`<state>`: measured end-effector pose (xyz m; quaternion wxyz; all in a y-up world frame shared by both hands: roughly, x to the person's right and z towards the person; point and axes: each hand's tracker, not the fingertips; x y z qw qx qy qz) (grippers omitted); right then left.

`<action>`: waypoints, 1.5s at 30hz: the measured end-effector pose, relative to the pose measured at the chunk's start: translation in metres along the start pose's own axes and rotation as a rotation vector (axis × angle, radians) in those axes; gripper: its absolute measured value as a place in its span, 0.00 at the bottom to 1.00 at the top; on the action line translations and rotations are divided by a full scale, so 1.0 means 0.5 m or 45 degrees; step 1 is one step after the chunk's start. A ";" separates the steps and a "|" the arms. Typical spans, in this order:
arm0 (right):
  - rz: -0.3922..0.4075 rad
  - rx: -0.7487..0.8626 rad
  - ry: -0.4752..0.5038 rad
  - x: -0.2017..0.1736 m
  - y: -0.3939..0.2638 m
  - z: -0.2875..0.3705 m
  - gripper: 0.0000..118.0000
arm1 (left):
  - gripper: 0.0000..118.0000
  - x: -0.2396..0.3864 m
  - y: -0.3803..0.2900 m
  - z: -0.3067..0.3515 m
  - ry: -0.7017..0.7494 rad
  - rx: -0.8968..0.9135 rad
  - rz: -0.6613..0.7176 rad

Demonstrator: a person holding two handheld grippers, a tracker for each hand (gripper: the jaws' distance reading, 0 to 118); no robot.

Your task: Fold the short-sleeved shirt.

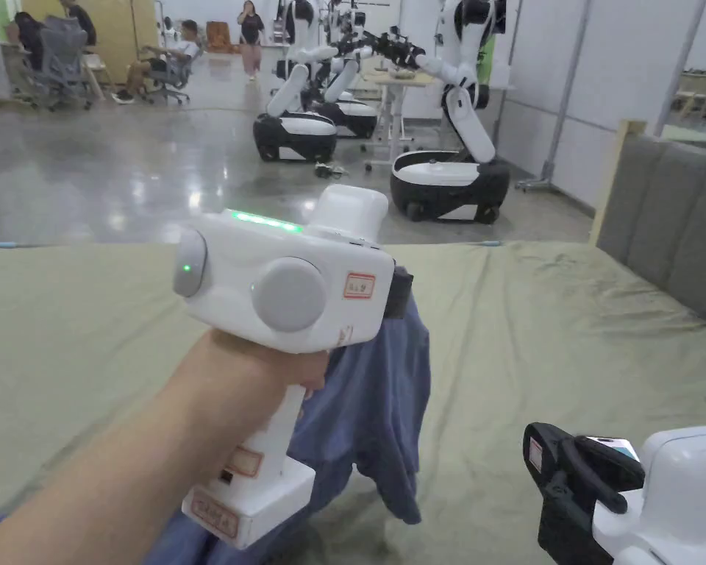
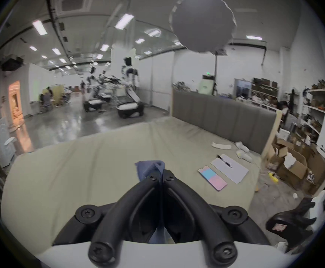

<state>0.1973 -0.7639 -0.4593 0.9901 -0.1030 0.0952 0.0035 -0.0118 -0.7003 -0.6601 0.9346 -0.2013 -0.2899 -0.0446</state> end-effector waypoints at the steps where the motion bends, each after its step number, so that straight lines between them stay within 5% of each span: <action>1: 0.007 -0.010 -0.047 0.021 -0.005 0.013 0.00 | 0.00 0.034 -0.011 -0.044 -0.039 -0.045 0.010; 10: -0.053 -0.099 -0.205 0.116 -0.062 0.049 0.00 | 0.00 0.182 -0.228 -0.354 -0.171 -0.548 0.050; 16: -0.065 -0.165 -0.225 0.128 -0.093 0.035 0.00 | 0.08 0.177 -0.316 -0.398 -0.126 -0.598 0.096; 17: -0.065 -0.173 -0.225 0.128 -0.096 0.031 0.00 | 0.28 0.162 -0.318 -0.391 -0.133 -0.564 0.154; 18: -0.065 -0.176 -0.224 0.125 -0.098 0.026 0.00 | 0.67 0.147 -0.318 -0.372 -0.164 -0.522 0.227; 19: -0.064 -0.180 -0.219 0.123 -0.099 0.019 0.00 | 0.91 0.127 -0.313 -0.350 -0.164 -0.482 0.281; 20: -0.063 -0.184 -0.208 0.118 -0.100 0.012 0.00 | 0.99 0.102 -0.304 -0.316 -0.146 -0.415 0.319; 26: -0.041 -0.177 -0.092 0.054 -0.095 -0.054 0.00 | 0.96 -0.069 -0.277 0.023 0.123 -0.087 0.313; 28: -0.022 -0.171 -0.034 0.024 -0.091 -0.080 0.00 | 0.70 -0.128 -0.289 0.162 0.263 -0.007 0.332; 30: -0.010 -0.170 0.023 -0.008 -0.090 -0.105 0.00 | 0.10 -0.175 -0.316 0.302 0.485 0.063 0.322; 31: 0.004 -0.172 0.051 -0.025 -0.091 -0.117 0.00 | 0.02 -0.195 -0.336 0.365 0.622 0.070 0.327; 36: 0.053 -0.225 0.135 -0.099 -0.103 -0.168 0.00 | 0.00 -0.250 -0.463 0.580 0.926 0.059 0.450; 45: 0.085 -0.248 0.160 -0.160 -0.096 -0.198 0.00 | 0.00 -0.312 -0.560 0.497 0.776 -0.140 0.531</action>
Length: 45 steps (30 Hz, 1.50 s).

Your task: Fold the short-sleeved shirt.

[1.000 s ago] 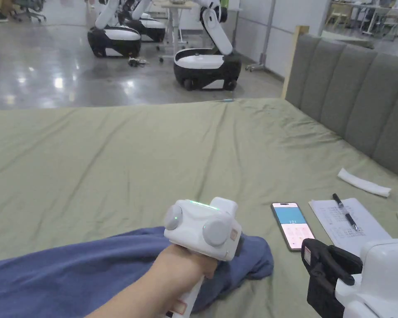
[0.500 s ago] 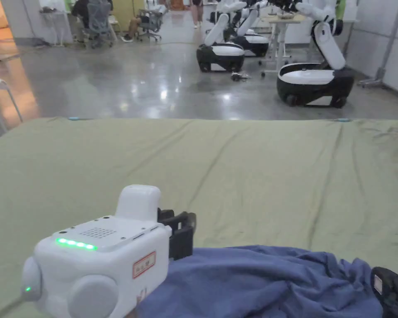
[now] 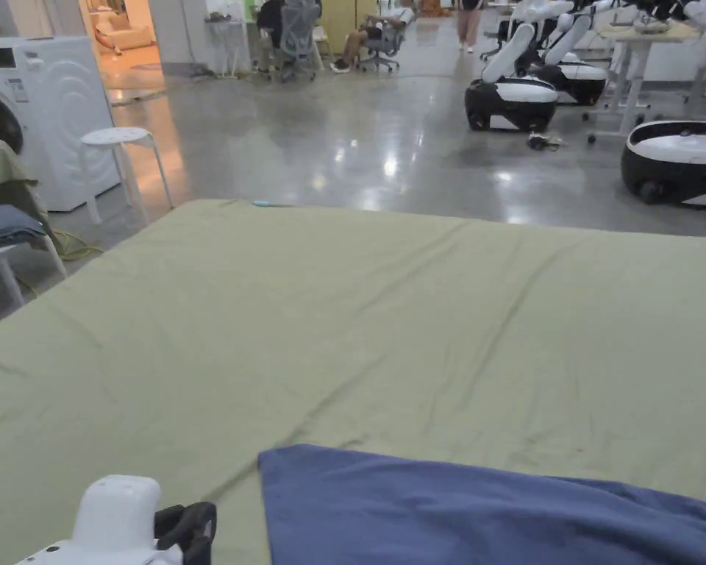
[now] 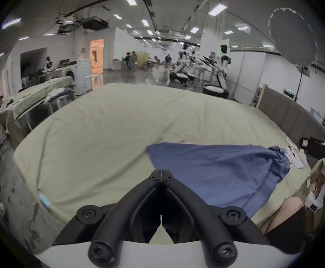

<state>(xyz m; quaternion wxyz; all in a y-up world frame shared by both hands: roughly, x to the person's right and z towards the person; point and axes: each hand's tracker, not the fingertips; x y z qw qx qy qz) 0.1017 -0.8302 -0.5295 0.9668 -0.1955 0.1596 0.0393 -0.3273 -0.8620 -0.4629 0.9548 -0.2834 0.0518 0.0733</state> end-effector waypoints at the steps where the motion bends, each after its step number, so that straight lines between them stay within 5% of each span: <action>1: -0.002 -0.003 -0.012 0.002 -0.001 0.002 0.00 | 0.00 -0.005 0.010 -0.041 -0.022 -0.026 -0.018; 5: 0.022 -0.065 -0.085 0.020 -0.008 -0.002 0.00 | 0.04 -0.002 0.074 -0.196 0.000 -0.091 -0.104; 8: 0.014 -0.098 -0.146 0.044 -0.013 -0.007 0.00 | 0.95 -0.016 0.097 -0.332 0.070 -0.268 -0.142; 9: 0.005 -0.100 -0.154 0.051 -0.012 -0.006 0.00 | 0.99 -0.022 0.097 -0.362 0.077 -0.266 -0.131; 13: 0.009 -0.114 -0.203 0.073 -0.010 -0.010 0.00 | 0.95 -0.038 0.075 -0.457 0.144 -0.335 -0.079; 16: 0.005 -0.124 -0.215 0.084 -0.009 -0.019 0.00 | 0.83 -0.021 0.045 -0.486 0.158 -0.443 -0.080; 17: -0.004 -0.125 -0.217 0.088 -0.009 -0.022 0.00 | 0.73 -0.004 0.052 -0.463 0.185 -0.363 -0.146; 21: -0.088 -0.127 -0.165 0.101 -0.024 -0.031 0.00 | 0.03 0.037 0.049 -0.434 0.149 -0.346 -0.283; 27: -0.100 -0.174 -0.175 0.136 -0.066 -0.010 0.00 | 0.02 0.056 0.074 -0.325 -0.013 -0.196 -0.165; 34: -0.142 -0.352 -0.318 0.279 -0.159 -0.015 0.02 | 0.02 0.089 0.148 -0.176 -0.061 0.014 -0.155; 35: -0.155 -0.383 -0.359 0.302 -0.170 -0.032 0.15 | 0.02 0.085 0.158 -0.171 -0.060 0.017 -0.139; 37: -0.231 -0.434 -0.377 0.348 -0.191 -0.068 0.80 | 0.02 0.082 0.175 -0.170 -0.029 0.036 -0.127; 38: -0.290 -0.451 -0.380 0.369 -0.197 -0.093 0.98 | 0.02 0.080 0.179 -0.169 -0.013 0.035 -0.126; 44: -0.530 -0.422 -0.379 0.473 -0.202 -0.194 0.96 | 0.02 0.071 0.175 -0.184 -0.012 0.003 -0.105; 45: -0.564 -0.445 -0.356 0.485 -0.205 -0.209 0.88 | 0.02 0.071 0.172 -0.193 -0.004 -0.002 -0.118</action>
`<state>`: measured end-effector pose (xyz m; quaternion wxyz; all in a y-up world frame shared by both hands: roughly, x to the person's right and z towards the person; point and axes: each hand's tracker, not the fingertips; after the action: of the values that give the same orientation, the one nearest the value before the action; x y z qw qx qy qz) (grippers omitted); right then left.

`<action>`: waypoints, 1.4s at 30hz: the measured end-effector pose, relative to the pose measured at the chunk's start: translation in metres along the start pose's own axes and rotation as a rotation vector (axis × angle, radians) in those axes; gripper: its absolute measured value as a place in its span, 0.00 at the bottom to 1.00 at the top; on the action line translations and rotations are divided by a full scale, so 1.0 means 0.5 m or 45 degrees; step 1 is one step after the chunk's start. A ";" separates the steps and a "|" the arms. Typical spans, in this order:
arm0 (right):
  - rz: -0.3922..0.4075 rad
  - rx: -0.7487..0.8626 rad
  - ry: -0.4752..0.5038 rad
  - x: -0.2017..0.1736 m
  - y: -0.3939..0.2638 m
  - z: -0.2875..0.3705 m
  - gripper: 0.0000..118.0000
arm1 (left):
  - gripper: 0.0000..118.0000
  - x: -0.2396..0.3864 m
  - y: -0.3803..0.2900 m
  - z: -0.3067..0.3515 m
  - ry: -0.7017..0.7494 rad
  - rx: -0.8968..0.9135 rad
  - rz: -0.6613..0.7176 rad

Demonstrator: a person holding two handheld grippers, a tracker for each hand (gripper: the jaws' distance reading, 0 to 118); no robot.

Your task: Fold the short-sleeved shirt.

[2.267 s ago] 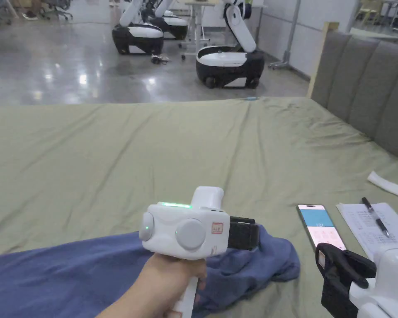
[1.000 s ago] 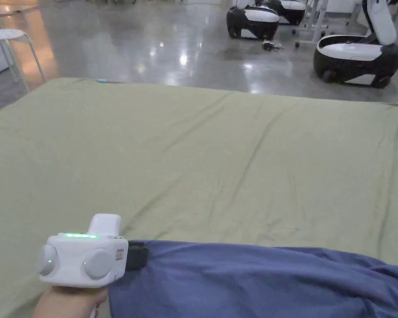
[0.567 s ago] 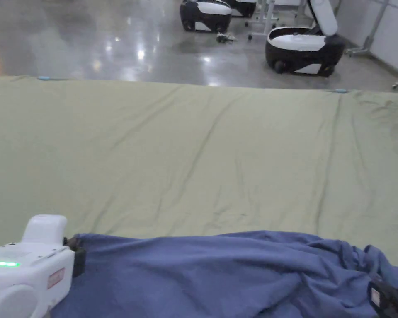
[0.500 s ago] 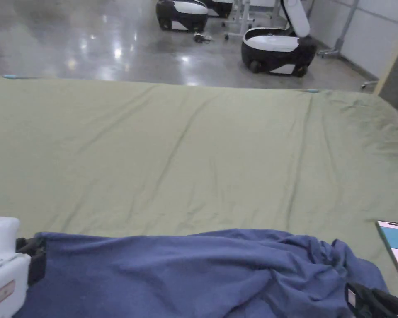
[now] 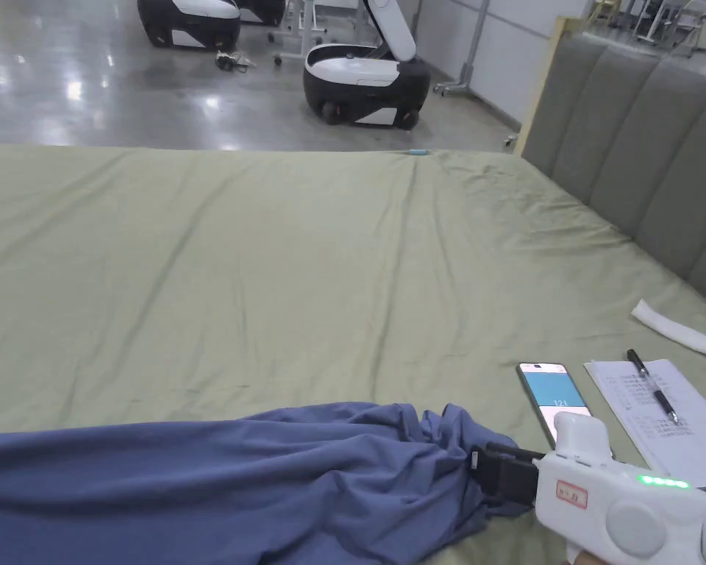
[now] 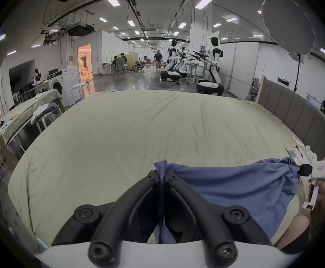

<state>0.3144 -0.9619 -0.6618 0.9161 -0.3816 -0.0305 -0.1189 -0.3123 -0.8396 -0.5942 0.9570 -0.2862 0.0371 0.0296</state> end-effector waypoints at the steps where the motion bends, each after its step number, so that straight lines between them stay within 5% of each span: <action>1: -0.008 -0.076 0.033 0.006 -0.001 -0.024 0.73 | 0.02 0.002 -0.001 -0.002 0.002 -0.005 -0.007; 3: 0.087 -0.079 -0.074 -0.008 -0.008 -0.025 0.57 | 0.02 0.003 -0.005 -0.004 -0.008 -0.012 -0.002; 4: 0.140 -0.041 -0.019 -0.024 -0.009 -0.005 0.40 | 0.02 0.003 -0.006 -0.004 -0.013 -0.016 0.003; 5: 0.184 -0.026 0.016 -0.038 -0.010 0.010 0.11 | 0.02 0.003 -0.007 -0.004 -0.015 -0.021 0.004; 6: 0.204 -0.024 0.030 -0.041 -0.012 0.018 0.05 | 0.02 0.003 -0.009 -0.003 -0.014 -0.021 0.006; 14: 0.231 0.119 0.009 -0.076 0.024 0.125 0.05 | 0.02 -0.023 0.029 0.062 -0.005 0.080 -0.031; 30: 0.523 0.701 0.097 -0.271 0.258 0.552 0.05 | 0.02 -0.181 0.294 0.301 0.096 0.464 0.034; 42: 0.555 0.851 0.019 -0.441 0.524 0.501 0.05 | 0.02 -0.174 0.558 0.188 0.210 0.595 -0.006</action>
<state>0.1727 -0.5636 -0.6983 0.9938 -0.0590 0.0209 0.0921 -0.4155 -0.5582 -0.6605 0.9910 -0.0587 0.1201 -0.0055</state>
